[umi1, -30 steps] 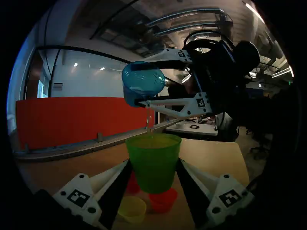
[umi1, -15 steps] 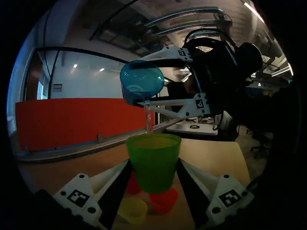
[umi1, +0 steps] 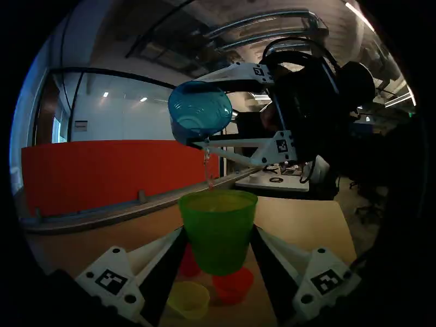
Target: Pour water
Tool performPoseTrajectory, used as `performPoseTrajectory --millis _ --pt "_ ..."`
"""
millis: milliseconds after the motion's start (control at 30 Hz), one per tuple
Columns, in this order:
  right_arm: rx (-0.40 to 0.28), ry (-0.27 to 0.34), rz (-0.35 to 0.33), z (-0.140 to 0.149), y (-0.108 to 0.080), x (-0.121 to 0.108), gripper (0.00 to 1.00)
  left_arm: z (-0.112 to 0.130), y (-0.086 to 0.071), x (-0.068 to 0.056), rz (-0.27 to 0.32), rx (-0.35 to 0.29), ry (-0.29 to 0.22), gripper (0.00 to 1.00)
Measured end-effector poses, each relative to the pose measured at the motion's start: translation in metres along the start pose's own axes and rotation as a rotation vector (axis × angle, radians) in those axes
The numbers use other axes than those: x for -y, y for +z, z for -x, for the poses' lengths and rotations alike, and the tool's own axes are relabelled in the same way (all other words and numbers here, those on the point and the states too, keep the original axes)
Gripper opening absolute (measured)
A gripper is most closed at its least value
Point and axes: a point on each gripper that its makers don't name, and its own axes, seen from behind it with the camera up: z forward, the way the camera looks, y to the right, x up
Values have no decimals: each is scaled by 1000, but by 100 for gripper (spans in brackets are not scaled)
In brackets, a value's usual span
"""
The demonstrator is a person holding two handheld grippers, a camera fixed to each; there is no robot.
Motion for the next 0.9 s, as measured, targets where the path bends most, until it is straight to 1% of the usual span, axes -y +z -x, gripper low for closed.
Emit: performPoseTrajectory --millis 400,900 --pt "-4 -45 5 -1 -2 -3 89 1 1 0 0 6 9 79" --pt "-8 -100 17 -4 -2 -6 90 1 2 1 0 6 7 79"
